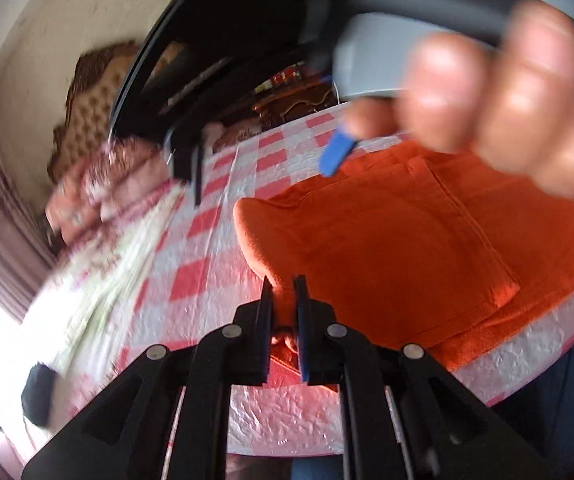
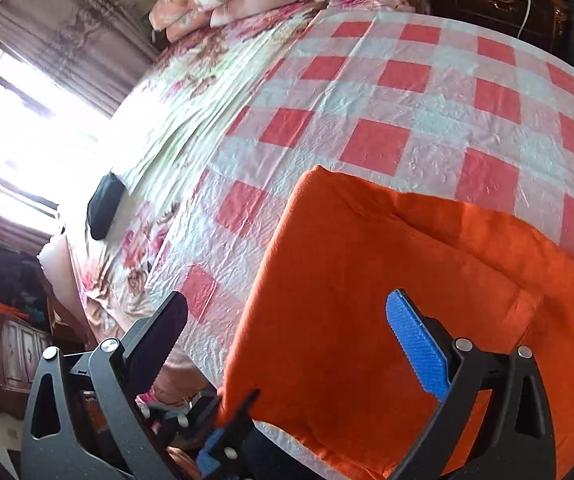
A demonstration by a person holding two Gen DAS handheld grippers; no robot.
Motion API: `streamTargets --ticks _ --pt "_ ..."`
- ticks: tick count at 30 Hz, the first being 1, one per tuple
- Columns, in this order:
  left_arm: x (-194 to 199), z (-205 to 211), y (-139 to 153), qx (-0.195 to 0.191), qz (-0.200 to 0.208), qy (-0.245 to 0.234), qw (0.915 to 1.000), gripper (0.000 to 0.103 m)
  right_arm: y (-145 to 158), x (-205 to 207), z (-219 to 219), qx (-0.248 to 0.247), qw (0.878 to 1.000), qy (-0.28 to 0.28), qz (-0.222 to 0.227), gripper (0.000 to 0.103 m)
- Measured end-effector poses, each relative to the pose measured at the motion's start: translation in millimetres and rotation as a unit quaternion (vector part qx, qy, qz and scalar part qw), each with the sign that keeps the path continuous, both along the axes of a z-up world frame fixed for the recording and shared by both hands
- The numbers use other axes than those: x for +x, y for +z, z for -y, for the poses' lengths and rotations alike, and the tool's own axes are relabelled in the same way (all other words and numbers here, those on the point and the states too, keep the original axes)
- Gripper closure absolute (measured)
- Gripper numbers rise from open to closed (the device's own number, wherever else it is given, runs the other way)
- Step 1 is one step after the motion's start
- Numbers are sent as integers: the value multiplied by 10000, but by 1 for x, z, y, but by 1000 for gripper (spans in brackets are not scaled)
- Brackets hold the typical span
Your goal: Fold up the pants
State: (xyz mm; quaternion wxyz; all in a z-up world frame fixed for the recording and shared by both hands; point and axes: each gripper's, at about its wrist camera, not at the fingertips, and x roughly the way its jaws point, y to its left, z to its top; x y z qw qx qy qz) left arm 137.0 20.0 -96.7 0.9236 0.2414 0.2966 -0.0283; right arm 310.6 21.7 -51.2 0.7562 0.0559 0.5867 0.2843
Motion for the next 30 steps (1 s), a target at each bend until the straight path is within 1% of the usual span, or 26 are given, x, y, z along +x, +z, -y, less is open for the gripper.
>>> streamTargets --ticks 2,5,6,7,9,10,11,12,13,14,15,17,18,21,22,23,24,25,26,27,30 --pt "-4 10 -2 226 109 -134 9996 93 -7 3 -8 -84 9997 196 -137 9" --pt "-10 22 -5 533 279 -284 9978 93 -28 3 -14 -368 9982 356 -298 31" --pt "-13 24 -6 591 324 -343 9971 93 -34 2 -16 -401 9978 415 -334 54" --pt "-15 25 -7 558 338 -399 9971 93 -42 -1 -15 -412 9975 430 -385 82" --pt "-17 23 -7 324 274 -382 9984 93 -50 -1 -8 -320 9982 249 -439 94" --pt "-18 17 -7 69 261 -337 9991 88 -52 0 -2 -160 9986 161 -485 95" --pt "-16 12 -5 -258 220 -322 9989 80 -52 0 4 1 9986 66 -529 96" --pt "-19 5 -2 -600 182 -225 9978 49 -52 0 10 143 9982 -32 -587 96" --pt "-22 -4 -2 -919 177 -63 9956 31 -51 2 16 281 9974 -111 -650 96" --pt "-25 -11 -3 -1187 109 14 9929 31 -50 3 23 428 9963 -197 -722 96" --pt "-26 -14 -6 -1281 38 46 9917 31 -49 3 28 505 9955 -248 -765 96" --pt "-30 -15 -12 -1262 -26 16 9920 31 -50 5 36 635 9936 -363 -865 96" --pt "-32 -12 -13 -1226 -19 -21 9924 31 -50 5 37 615 9936 -381 -869 96" --pt "-31 -6 -14 -1386 -29 -51 9903 31 -50 1 40 660 9932 -398 -874 96" --pt "-33 1 -14 -1324 24 -49 9912 31 -49 0 40 685 9931 -400 -868 96" --pt "-28 6 -15 -1125 75 -2 9936 34 -48 -1 41 710 9930 -403 -854 96" --pt "-23 12 -20 -849 120 87 9963 56 -47 -2 41 731 9929 -415 -842 96" --pt "-18 18 -25 -507 64 159 9986 92 -45 -2 46 764 9927 -438 -826 96" --pt "-11 26 -30 -342 55 164 9993 95 -42 -3 53 806 9924 -485 -793 96" --pt "-10 31 -29 -227 153 92 9996 95 -38 -4 59 828 9923 -529 -753 96" --pt "-22 52 -18 162 551 -346 9978 95 -21 -10 96 1037 9902 -718 -593 96"
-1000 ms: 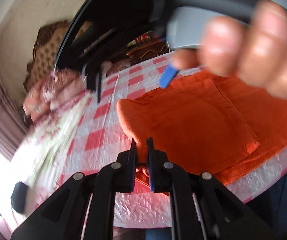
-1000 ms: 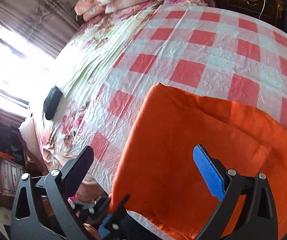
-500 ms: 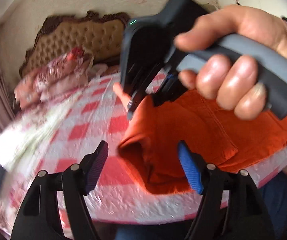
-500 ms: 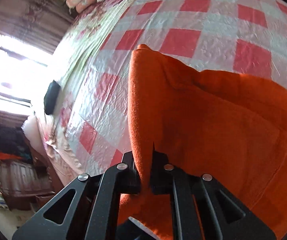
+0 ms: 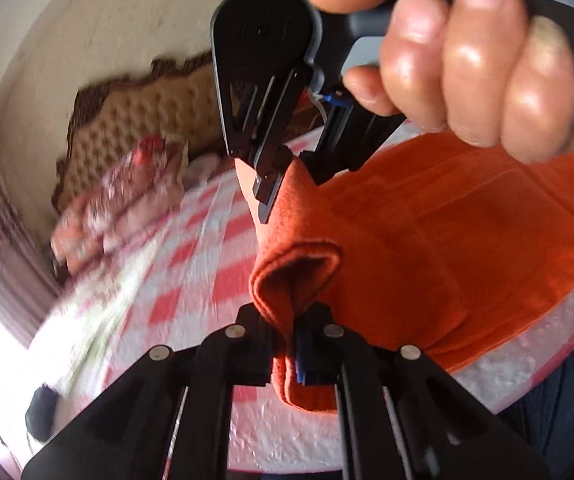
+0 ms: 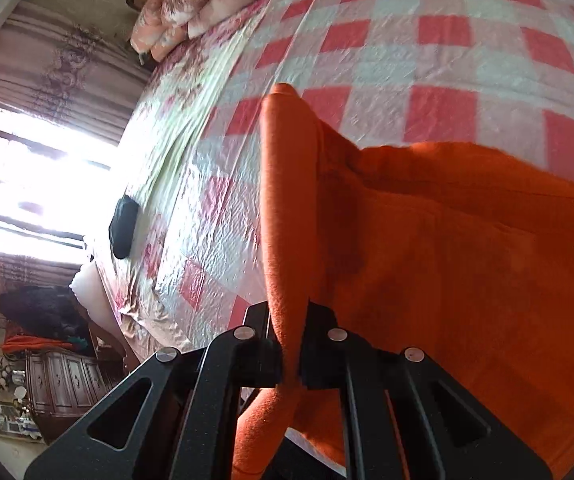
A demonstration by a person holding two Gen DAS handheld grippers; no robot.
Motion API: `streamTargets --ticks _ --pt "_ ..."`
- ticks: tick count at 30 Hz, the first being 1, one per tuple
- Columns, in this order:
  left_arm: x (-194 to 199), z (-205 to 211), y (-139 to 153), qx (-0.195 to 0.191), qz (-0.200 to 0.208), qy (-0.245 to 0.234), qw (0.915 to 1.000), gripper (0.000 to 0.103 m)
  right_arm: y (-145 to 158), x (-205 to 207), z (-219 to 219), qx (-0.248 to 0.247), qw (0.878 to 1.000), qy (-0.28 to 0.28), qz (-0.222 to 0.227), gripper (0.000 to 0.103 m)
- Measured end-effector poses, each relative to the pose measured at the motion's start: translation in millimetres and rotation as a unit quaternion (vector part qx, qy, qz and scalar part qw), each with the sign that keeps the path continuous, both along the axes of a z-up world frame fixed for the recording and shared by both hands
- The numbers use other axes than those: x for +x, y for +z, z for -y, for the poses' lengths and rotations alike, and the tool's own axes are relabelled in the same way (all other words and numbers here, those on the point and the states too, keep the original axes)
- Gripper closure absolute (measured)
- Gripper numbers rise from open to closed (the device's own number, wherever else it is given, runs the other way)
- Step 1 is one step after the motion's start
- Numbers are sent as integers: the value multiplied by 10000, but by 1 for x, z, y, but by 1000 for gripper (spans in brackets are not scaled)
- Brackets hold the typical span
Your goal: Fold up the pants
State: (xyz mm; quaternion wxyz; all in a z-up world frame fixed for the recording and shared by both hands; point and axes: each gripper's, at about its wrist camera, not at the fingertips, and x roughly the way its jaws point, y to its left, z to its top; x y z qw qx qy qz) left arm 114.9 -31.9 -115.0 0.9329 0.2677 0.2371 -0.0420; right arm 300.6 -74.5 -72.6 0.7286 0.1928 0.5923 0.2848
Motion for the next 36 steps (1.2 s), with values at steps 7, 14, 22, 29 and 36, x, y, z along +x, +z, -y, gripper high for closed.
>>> streamTargets --ticks 7,14,22,29,36 --pt "-40 87 2 401 253 -1251 9910 95 8 -44 121 38 9958 -882 226 96" --pt "-53 155 -45 1109 61 -1856 9763 94 -55 -63 185 -40 9908 -1347 -126 91" --pt "-61 165 -65 1500 289 -1725 9731 59 -67 -71 189 531 9898 -1320 93 54" --pt "-61 167 -51 1239 84 -1851 9749 95 -58 -73 175 -169 9884 -1398 576 95" --pt "-69 188 -9 945 305 -2181 9709 95 -16 -86 209 -150 9807 -1566 1158 97"
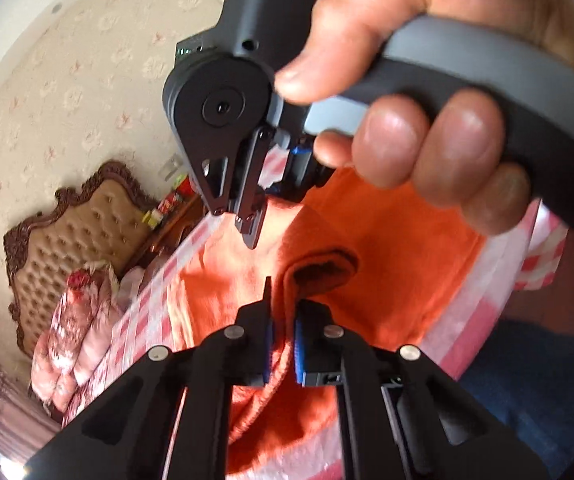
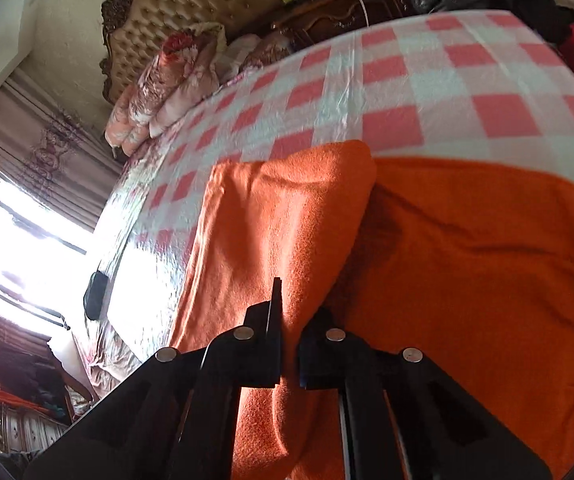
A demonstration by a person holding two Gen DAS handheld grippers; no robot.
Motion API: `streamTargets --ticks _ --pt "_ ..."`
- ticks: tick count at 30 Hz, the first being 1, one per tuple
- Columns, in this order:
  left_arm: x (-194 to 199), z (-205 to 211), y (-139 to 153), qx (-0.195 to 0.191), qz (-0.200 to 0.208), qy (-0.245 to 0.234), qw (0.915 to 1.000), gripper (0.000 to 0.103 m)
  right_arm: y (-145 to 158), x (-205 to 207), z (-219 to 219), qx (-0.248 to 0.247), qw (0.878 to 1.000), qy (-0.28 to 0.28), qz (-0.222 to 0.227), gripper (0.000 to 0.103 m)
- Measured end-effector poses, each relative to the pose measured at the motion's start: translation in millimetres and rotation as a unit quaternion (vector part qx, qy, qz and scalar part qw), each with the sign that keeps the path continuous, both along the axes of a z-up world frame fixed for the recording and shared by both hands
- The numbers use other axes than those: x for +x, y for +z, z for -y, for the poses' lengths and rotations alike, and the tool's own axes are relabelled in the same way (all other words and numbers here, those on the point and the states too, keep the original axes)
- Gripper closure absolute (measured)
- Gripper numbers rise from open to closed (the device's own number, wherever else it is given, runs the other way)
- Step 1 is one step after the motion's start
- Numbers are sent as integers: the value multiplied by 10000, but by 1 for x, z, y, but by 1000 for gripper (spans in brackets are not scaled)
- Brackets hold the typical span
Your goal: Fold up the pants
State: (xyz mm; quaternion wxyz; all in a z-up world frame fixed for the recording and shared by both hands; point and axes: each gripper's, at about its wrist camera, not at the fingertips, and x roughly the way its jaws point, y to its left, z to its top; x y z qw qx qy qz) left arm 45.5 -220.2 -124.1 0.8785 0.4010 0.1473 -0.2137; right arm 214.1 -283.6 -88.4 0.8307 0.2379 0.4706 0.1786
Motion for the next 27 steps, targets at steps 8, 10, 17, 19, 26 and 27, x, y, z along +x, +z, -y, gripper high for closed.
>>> streamTargets --ticks 8,10,17,19,26,27 --pt "-16 61 12 -180 -196 -836 9961 95 15 -25 79 -343 9973 -639 125 97" --pt "-24 78 7 -163 -246 -979 9948 95 7 -33 99 -442 9958 -805 18 97" --pt "-19 105 -13 -136 -716 -1129 9909 95 -27 -38 127 -701 9917 -1024 -340 85" --pt "-17 108 -16 -156 -818 -1089 9906 95 -34 -37 130 -652 9914 -1058 -401 81" --pt "-4 101 -20 -153 -868 -1073 9903 95 -35 -21 140 -331 9930 -1087 -334 81" --pt "-5 101 -22 -142 -864 -1071 9904 95 -34 -20 139 -353 9930 -1083 -321 81"
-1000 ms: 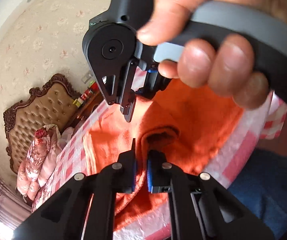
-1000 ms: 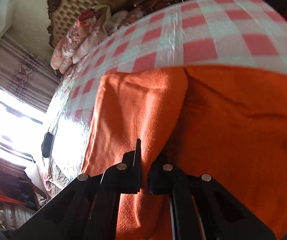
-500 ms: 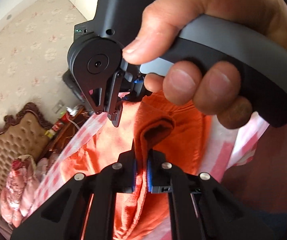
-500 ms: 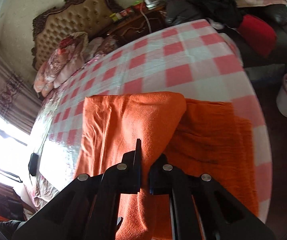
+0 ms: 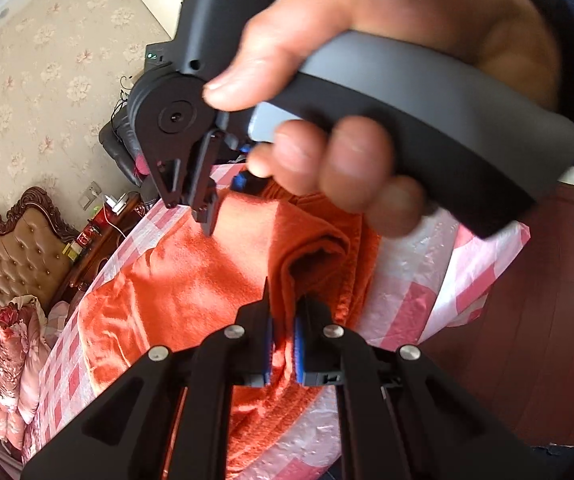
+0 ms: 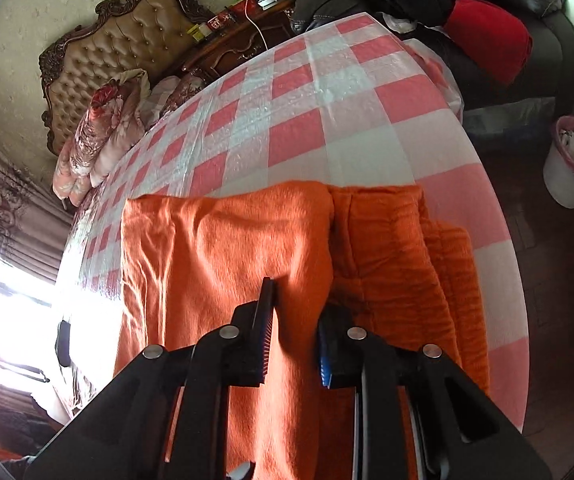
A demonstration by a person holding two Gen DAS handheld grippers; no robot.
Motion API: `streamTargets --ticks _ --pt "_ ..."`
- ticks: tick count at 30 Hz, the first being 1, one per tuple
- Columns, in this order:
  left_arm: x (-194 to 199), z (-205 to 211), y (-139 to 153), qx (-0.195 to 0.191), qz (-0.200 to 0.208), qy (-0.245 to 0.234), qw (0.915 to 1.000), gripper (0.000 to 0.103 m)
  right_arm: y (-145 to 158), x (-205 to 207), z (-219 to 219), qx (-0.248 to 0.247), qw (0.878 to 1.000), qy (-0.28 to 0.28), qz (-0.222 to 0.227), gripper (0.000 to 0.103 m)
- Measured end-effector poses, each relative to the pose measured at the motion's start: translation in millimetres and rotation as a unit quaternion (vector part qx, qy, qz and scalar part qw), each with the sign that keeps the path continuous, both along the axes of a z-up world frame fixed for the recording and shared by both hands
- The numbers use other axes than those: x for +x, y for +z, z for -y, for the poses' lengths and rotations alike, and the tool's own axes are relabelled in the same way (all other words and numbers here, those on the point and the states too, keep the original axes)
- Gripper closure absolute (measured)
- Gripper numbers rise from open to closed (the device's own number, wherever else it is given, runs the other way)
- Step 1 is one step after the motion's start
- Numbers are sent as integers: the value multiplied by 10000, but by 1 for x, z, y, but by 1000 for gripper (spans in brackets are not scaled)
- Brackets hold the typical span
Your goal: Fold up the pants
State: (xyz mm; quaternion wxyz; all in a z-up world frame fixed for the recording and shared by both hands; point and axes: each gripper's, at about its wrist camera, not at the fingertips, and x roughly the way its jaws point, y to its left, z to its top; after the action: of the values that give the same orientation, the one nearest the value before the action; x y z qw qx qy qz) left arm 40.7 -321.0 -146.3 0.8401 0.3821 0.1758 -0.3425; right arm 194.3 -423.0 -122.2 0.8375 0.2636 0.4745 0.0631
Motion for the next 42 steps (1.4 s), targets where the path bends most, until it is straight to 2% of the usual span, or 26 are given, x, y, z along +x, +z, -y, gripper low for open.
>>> streamTargets --ticks 5,8,17,26,32,38,42 --pt "-8 0 -5 28 26 7 10000 95 4 8 -5 -274 9996 12 90 82" --pt "-9 0 -4 21 56 -2 10000 95 9 7 -11 -587 9981 29 176 94" --pt "-16 0 15 -206 164 1 9997 95 43 -4 -27 -1387 9884 113 601 97" --pt "-23 13 29 -365 187 -72 9991 95 61 -10 -15 -1473 9862 86 757 97" --pt "-24 26 28 -308 120 -127 9994 95 55 -9 -4 -1521 9860 61 680 97" --pt "-20 40 18 -191 -49 -151 9997 95 34 -2 6 -1728 9840 38 440 96" --pt "-19 47 13 -126 -145 -140 9997 93 22 -1 15 -1704 9844 53 430 86"
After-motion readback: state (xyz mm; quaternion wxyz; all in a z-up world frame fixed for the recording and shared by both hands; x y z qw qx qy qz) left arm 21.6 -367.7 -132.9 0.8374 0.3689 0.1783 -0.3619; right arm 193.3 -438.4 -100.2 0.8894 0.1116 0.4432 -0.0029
